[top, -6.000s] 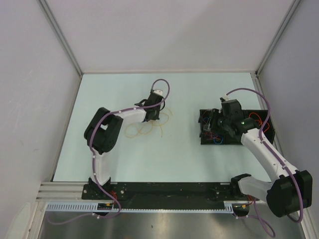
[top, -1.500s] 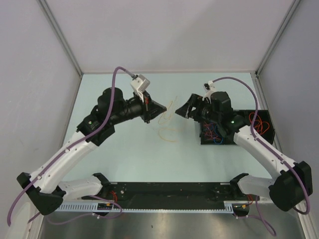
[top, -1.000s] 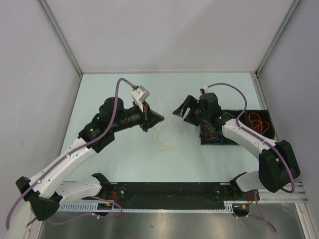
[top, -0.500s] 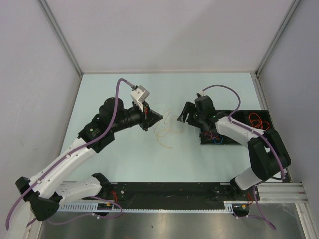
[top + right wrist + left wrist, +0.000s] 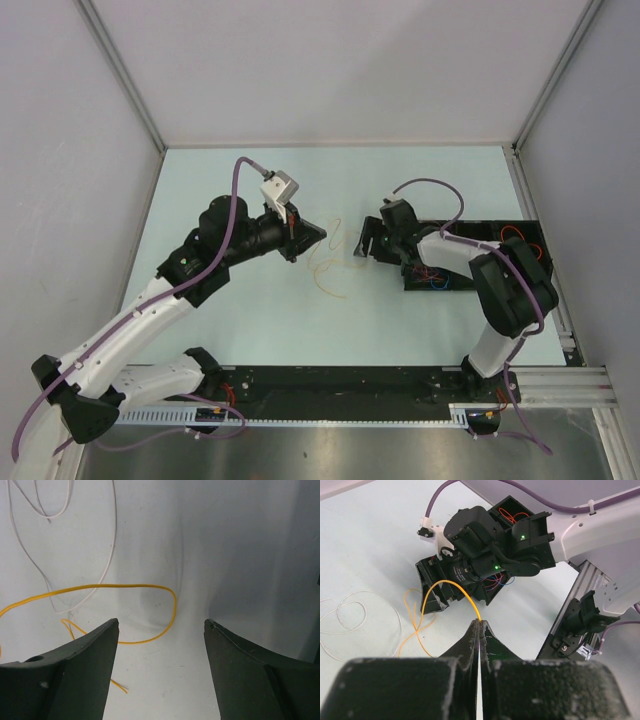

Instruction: Untangle the cables

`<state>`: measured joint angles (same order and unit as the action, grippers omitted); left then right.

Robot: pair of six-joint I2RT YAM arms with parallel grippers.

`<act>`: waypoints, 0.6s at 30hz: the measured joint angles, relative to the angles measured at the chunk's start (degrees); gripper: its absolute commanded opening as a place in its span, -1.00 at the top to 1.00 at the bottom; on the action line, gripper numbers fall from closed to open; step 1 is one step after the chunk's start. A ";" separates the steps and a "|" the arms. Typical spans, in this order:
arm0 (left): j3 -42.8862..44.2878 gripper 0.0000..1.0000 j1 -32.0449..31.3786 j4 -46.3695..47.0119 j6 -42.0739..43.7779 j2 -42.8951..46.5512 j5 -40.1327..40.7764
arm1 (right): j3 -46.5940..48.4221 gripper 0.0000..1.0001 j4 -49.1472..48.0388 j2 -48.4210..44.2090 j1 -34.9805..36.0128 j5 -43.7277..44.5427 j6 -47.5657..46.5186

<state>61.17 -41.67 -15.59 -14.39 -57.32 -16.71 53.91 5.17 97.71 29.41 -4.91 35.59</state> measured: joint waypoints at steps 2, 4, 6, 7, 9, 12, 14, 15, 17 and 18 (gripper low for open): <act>0.00 0.99 0.00 0.00 0.02 -0.02 0.02 | 0.63 -0.46 -0.33 1.11 -0.13 0.02 -0.57; 0.00 0.99 0.00 0.00 0.04 -0.09 0.02 | 1.84 -0.45 -0.76 2.54 -0.39 -0.09 -0.94; 0.00 0.99 0.00 0.00 0.04 -0.20 0.04 | 3.08 -0.43 -1.36 3.76 -0.68 -0.11 -1.38; 0.00 0.99 0.00 0.02 0.04 -0.31 0.04 | 3.63 -0.40 -1.68 4.37 -0.79 -0.13 -1.57; 0.00 1.00 0.00 0.00 0.09 -0.50 0.07 | 4.55 -0.26 -2.16 5.27 -0.85 -0.09 -1.97; 0.00 0.99 0.00 0.00 0.39 -0.92 0.24 | 5.81 0.02 -2.60 6.62 -1.16 -0.09 -2.82; 0.00 1.00 0.00 0.04 0.52 -1.25 0.48 | 6.51 0.21 -2.91 7.45 -1.27 -0.11 -3.37; 0.00 1.00 0.00 0.00 0.55 -1.42 0.52 | 6.69 0.43 -2.97 7.69 -1.36 -0.20 -3.65; -0.02 0.99 0.00 0.00 0.70 -1.77 0.70 | 6.73 0.71 -2.95 7.78 -1.42 -0.26 -4.13; -0.02 0.99 0.00 0.04 0.85 -1.92 0.92 | 6.78 0.94 -2.97 7.78 -1.42 -0.42 -4.26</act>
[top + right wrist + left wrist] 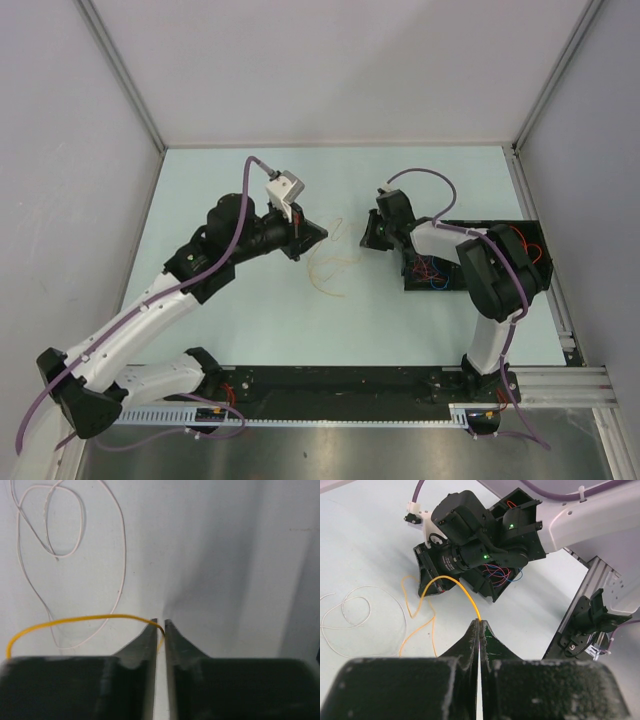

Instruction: Untangle the cables

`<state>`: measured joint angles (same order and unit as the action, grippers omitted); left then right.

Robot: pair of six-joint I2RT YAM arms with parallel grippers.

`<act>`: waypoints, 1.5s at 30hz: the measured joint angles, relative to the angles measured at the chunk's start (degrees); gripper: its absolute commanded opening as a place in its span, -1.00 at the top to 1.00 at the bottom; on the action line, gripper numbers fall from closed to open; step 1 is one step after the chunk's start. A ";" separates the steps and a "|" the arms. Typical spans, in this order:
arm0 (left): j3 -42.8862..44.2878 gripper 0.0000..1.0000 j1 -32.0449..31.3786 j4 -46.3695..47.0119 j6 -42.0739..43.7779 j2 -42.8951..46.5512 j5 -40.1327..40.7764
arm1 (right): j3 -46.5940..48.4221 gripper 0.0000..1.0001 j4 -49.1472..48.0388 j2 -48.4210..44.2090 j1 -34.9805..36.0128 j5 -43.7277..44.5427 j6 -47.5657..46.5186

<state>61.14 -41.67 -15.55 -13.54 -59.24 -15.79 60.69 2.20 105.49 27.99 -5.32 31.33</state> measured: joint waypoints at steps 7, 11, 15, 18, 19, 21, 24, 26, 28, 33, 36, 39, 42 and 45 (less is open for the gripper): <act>-0.46 0.99 0.00 0.04 0.09 -1.18 0.61 | 0.85 1.00 0.24 -0.15 0.02 -1.20 -0.02; -0.46 0.99 0.00 0.28 -0.11 -2.34 0.55 | 0.85 1.00 4.09 -4.31 0.00 -1.11 -0.04; 0.46 1.00 -0.15 2.19 -1.99 -5.42 -1.46 | 1.64 1.00 9.01 -15.43 -1.14 -1.38 0.17; 4.31 0.99 -1.40 2.54 -2.93 -10.03 -2.14 | 5.16 1.00 12.39 -23.26 -2.80 -1.81 0.24; 6.88 0.99 -2.43 2.58 -3.02 -12.39 -2.38 | 6.78 1.00 13.40 -26.45 -3.69 -2.08 0.26; 11.28 0.99 -4.22 2.49 -2.99 -15.78 -2.49 | 9.11 1.00 15.21 -30.88 -5.01 -2.43 0.31; 19.71 1.00 -7.48 2.71 -2.99 -21.33 -2.54 | 12.17 1.00 18.62 -36.68 -7.85 -3.06 0.33; 24.59 0.99 -9.14 3.08 -3.02 -24.37 -2.64 | 14.08 1.00 21.33 -39.98 -10.45 -3.58 0.28; 29.31 0.99 -10.56 4.63 -3.28 -27.61 -3.26 | 15.89 1.00 24.09 -42.32 -12.85 -3.56 0.07; 38.10 0.99 -12.15 9.16 -5.16 -35.95 -7.21 | 18.58 1.00 29.83 -46.73 -18.93 -2.91 -0.96; 43.71 0.99 -12.70 11.19 -6.54 -42.40 -9.64 | 18.62 1.00 33.14 -48.65 -21.40 -1.66 -1.79; 50.12 0.99 -13.38 12.07 -7.61 -49.35 -11.26 | 18.62 1.00 36.52 -49.99 -23.10 0.70 -2.97; 54.84 0.99 -14.47 13.25 -8.74 -55.10 -12.35 | 18.62 1.00 39.30 -51.30 -23.96 4.44 -4.13; 57.81 0.99 -15.50 15.28 -9.94 -58.95 -13.38 | 18.45 1.00 41.42 -52.72 -24.46 8.79 -5.07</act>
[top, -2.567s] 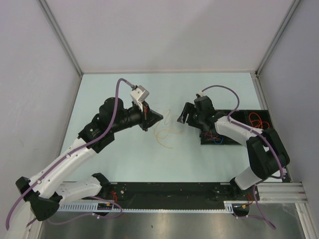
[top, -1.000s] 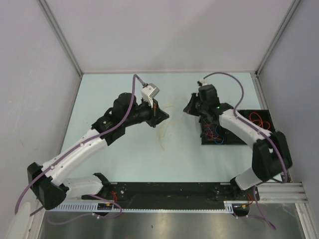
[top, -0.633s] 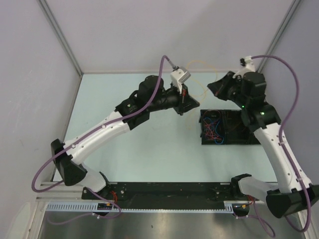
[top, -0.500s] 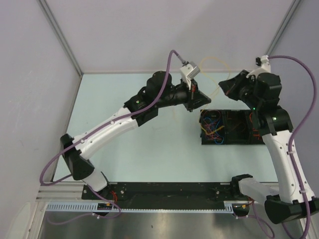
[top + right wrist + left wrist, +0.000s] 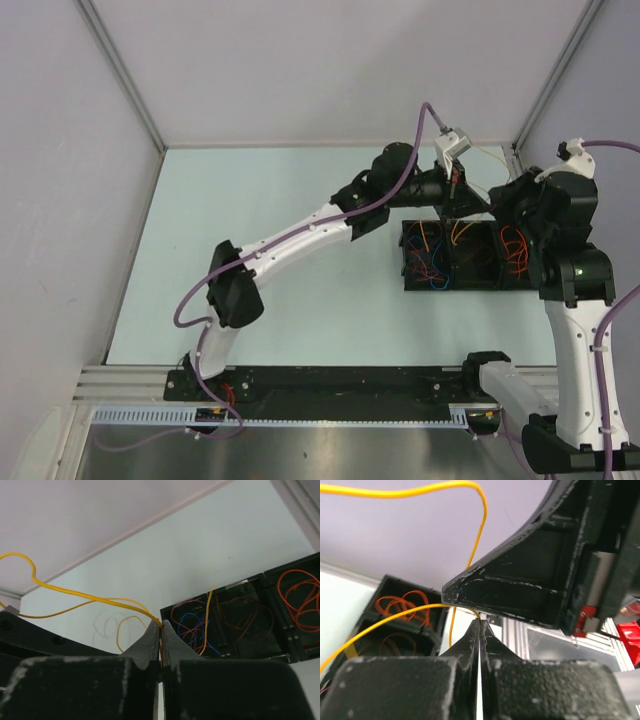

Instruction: Untangle the cables

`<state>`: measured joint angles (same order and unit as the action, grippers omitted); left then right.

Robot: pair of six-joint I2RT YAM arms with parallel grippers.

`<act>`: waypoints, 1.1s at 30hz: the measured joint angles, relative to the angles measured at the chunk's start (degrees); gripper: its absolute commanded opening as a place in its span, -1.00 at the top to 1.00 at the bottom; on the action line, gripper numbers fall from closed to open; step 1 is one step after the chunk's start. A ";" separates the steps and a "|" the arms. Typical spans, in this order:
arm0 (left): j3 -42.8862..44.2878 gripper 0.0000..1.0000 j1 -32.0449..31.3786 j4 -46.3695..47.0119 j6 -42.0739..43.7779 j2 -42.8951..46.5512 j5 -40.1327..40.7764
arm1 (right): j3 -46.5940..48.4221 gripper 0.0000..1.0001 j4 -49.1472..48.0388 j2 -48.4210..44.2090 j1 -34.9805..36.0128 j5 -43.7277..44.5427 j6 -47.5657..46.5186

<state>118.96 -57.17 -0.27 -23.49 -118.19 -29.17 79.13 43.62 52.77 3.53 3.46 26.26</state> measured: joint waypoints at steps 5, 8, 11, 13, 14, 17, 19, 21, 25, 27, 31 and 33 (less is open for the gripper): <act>1.51 0.99 -1.53 6.19 -2.97 -4.79 -1.25 | -3.13 1.00 1.01 -3.48 -0.35 5.57 -0.44; 2.91 0.99 -2.23 8.85 -4.52 -7.72 -1.90 | -5.64 1.00 1.38 -5.14 -0.46 9.77 -0.37; 5.60 0.99 -2.99 11.41 -5.70 -11.78 -2.45 | -7.43 1.00 1.84 -6.36 -0.61 13.44 -0.11; 7.69 0.99 -3.48 13.05 -6.62 -14.56 -2.69 | -8.41 1.00 2.08 -7.04 -0.63 15.58 0.20; 8.46 0.99 -3.61 13.73 -6.93 -15.52 -2.78 | -8.76 1.00 2.10 -7.26 -0.68 16.52 0.28; 10.73 0.99 -3.98 16.68 -8.66 -18.67 -3.19 | -9.60 1.00 2.45 -7.37 -0.66 20.00 1.16; 11.37 0.99 -4.09 18.99 -9.92 -20.17 -3.23 | -10.12 1.00 2.56 -7.34 -0.72 21.77 1.64; 11.72 0.99 -4.17 21.03 -11.02 -21.35 -3.23 | -10.58 1.00 2.56 -7.34 -0.76 22.93 2.21; 12.55 0.99 -4.22 24.76 -12.17 -23.34 -3.21 | -11.06 1.00 2.25 -7.13 -0.76 24.63 3.26; 12.79 0.99 -4.22 26.34 -12.52 -24.09 -3.21 | -11.21 1.00 1.73 -6.60 -0.79 24.83 3.80; 12.87 1.00 -4.22 29.44 -12.57 -25.38 -3.69 | -11.47 1.00 0.66 -4.46 -0.87 24.85 4.83; 12.94 1.00 -4.20 30.45 -12.57 -26.03 -4.07 | -11.69 1.00 0.17 -3.54 -1.07 25.09 5.14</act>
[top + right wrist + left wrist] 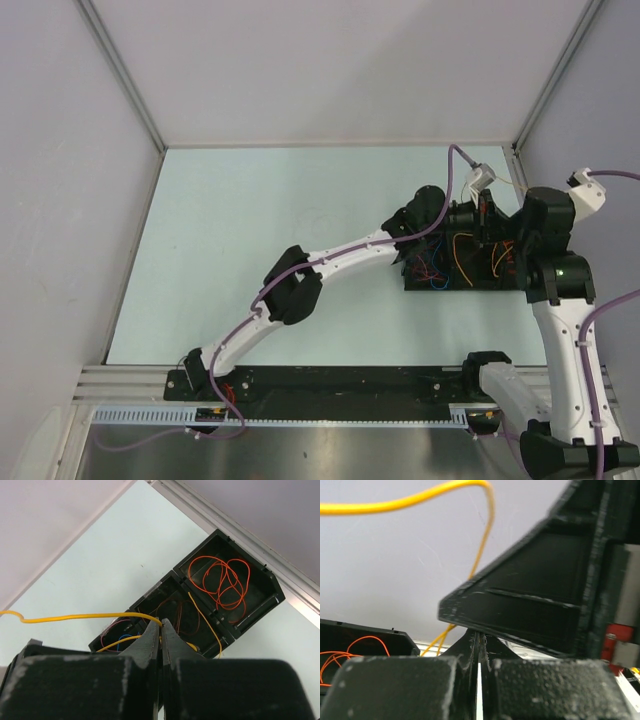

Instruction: Untangle the cables

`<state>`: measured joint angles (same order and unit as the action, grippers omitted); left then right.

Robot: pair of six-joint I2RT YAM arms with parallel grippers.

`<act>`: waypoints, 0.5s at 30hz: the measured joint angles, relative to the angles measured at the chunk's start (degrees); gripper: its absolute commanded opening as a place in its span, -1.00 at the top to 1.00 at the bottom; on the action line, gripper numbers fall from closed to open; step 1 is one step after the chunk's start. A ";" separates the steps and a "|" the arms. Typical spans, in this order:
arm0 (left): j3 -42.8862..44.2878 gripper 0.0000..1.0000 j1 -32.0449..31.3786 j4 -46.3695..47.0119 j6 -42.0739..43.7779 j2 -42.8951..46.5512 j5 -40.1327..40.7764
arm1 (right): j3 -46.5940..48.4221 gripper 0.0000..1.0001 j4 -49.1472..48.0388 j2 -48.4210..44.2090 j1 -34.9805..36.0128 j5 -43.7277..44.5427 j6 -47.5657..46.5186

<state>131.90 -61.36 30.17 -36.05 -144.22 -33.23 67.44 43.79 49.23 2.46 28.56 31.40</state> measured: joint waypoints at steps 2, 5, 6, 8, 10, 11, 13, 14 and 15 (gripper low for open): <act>0.20 0.99 0.11 0.76 0.04 -0.85 -0.04 | -0.59 1.00 -0.96 1.29 -0.39 0.22 0.15; 0.26 0.99 0.15 1.68 0.11 -1.97 0.00 | -1.68 1.00 -1.60 2.54 -1.27 0.39 0.72; 0.37 0.99 0.15 1.90 0.11 -2.36 0.00 | -2.01 1.00 -1.75 2.82 -1.49 0.52 0.96; 1.14 1.00 0.15 2.10 0.11 -3.17 0.02 | -2.40 1.00 -2.12 3.50 -1.97 0.76 1.20; 2.03 0.99 0.15 2.51 0.11 -3.98 0.09 | -2.58 1.00 -2.51 4.31 -3.45 0.72 1.42; 2.43 0.99 0.15 2.91 0.09 -4.33 0.13 | -2.67 1.00 -2.69 4.68 -4.33 0.72 1.55; 2.80 0.99 0.15 3.74 0.11 -4.79 0.55 | -2.95 1.00 -3.19 5.25 -5.70 0.70 1.70; 2.80 0.99 0.15 4.13 0.11 -4.94 0.79 | -3.08 1.00 -3.63 5.46 -6.05 0.63 1.77; 2.80 0.99 0.15 4.46 0.11 -5.07 1.09 | -3.32 1.00 -4.09 5.73 -6.12 0.57 1.86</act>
<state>134.69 -61.21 34.63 -35.94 -149.29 -32.14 64.12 39.70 54.96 -3.66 29.12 33.26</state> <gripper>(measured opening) 0.005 0.012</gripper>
